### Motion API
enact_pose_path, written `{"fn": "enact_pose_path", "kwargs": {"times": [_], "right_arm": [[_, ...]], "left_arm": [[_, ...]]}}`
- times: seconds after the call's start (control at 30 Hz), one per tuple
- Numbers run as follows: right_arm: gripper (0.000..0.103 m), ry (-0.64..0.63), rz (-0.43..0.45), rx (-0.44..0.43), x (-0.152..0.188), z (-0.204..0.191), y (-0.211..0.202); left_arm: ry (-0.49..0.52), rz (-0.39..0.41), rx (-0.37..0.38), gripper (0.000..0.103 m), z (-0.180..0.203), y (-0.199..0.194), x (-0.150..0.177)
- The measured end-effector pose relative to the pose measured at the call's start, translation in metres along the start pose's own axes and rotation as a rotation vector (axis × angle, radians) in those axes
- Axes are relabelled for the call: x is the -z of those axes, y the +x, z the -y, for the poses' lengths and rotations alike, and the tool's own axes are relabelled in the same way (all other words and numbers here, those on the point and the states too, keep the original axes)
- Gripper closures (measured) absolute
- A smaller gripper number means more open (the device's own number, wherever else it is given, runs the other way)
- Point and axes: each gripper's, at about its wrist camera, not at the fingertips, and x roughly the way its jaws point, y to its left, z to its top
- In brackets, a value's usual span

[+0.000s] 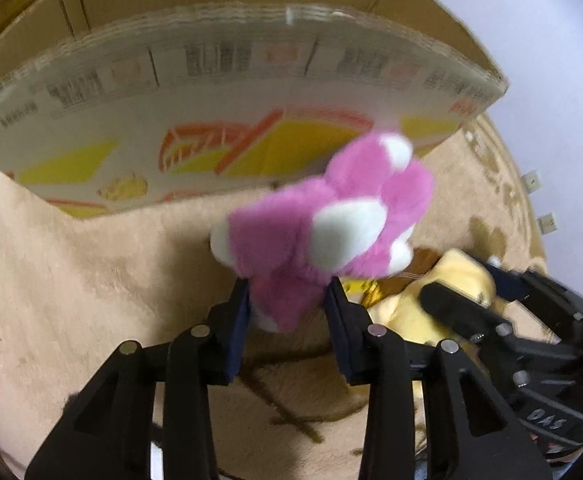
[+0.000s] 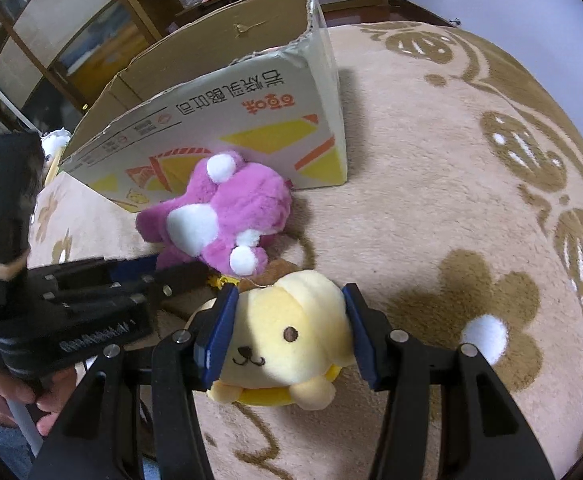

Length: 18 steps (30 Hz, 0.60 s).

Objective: Organize soft objects
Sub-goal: 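Grasp the pink bear plush with the left gripper while the right grasps the yellow dog plush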

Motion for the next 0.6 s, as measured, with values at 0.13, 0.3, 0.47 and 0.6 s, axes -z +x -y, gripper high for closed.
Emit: {"fn": "enact_pose_path", "kwargs": {"times": [0.13,0.3,0.47,0.6], "right_arm": [[0.047,-0.017,0.007,0.017,-0.001,-0.005,0.0],[0.048,-0.005,0.043,0.03,-0.001,-0.005,-0.009],[0.048,0.024,0.063,0.043,-0.003,0.004,-0.016],[0.048,0.032,0.06,0.041,-0.004,0.005,-0.015]], "left_arm": [[0.003,0.031,-0.005,0.073,0.003,0.001,0.004],[0.006,0.047,-0.009,0.077,0.002,0.001,0.006],[0.067,0.062,-0.026,0.076,0.009,-0.003,0.006],[0.09,0.045,-0.056,0.07,0.013,0.001,0.002]]}}
